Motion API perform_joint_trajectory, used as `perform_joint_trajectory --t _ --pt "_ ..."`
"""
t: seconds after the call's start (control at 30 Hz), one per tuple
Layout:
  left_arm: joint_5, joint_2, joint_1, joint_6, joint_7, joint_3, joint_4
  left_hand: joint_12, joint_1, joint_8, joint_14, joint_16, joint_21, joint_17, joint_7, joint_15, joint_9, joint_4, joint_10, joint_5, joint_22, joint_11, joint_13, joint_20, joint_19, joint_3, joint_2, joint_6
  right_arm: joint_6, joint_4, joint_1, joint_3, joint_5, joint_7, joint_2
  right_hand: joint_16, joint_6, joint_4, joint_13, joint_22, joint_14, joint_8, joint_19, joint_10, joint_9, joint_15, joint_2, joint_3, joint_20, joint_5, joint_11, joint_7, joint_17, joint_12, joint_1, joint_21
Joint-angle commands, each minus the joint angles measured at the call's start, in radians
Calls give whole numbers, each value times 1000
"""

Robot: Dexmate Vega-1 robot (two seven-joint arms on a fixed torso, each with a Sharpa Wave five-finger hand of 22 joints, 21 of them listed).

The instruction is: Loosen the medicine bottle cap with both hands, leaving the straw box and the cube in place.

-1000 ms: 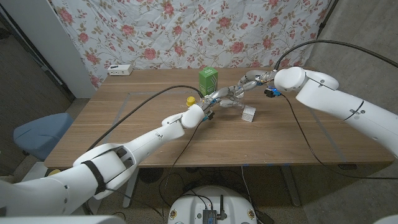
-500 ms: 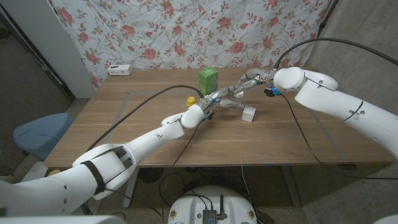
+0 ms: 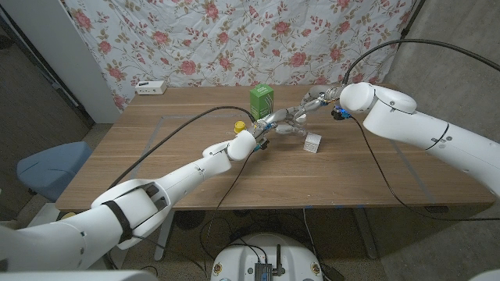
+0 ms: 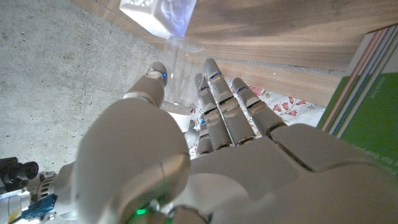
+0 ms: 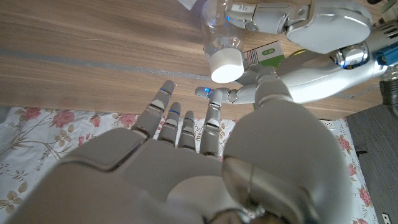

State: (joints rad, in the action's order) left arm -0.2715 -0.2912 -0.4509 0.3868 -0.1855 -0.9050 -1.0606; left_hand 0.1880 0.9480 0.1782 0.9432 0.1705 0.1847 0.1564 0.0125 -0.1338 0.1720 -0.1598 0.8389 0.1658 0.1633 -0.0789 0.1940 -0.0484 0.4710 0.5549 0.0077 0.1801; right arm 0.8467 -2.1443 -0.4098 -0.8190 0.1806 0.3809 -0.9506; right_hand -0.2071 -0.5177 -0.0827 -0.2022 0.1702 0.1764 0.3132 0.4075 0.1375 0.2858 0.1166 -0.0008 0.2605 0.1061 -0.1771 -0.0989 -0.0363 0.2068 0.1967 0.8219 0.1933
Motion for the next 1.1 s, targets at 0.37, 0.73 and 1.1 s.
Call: perform_joint_trajectory --t 0.37,0.73,1.1 --pt "-45 -17 -7 -42 -20 -10 -51 9 9 8 9 4 0 5 -1 -70 4 4 80 8 2 -70 1 -51 -4 -3 1 9 102 -27 80 -113 162 102 6 -1 -6 3 -5 4 -2 1 -2 0 6 11 -6 -10 9 1 -11 -17 4 2 -18 3" --pt "-49 -20 -10 -49 -21 -10 -60 9 9 8 9 4 0 5 -5 -71 3 4 80 8 2 -71 1 -51 -4 -2 2 10 115 -16 95 -135 201 136 20 -2 -9 -1 -5 4 0 2 -2 -1 7 11 -7 -10 9 -1 -10 -16 3 2 -17 3" --pt "-46 -21 -11 -50 -18 -8 -63 9 8 9 9 3 0 4 -4 -71 3 6 80 8 2 -70 1 -49 -6 0 5 11 120 -12 101 -148 224 164 30 -1 -19 -7 -5 4 0 5 -2 0 8 11 -9 -10 9 -2 -12 -13 1 2 -15 3"
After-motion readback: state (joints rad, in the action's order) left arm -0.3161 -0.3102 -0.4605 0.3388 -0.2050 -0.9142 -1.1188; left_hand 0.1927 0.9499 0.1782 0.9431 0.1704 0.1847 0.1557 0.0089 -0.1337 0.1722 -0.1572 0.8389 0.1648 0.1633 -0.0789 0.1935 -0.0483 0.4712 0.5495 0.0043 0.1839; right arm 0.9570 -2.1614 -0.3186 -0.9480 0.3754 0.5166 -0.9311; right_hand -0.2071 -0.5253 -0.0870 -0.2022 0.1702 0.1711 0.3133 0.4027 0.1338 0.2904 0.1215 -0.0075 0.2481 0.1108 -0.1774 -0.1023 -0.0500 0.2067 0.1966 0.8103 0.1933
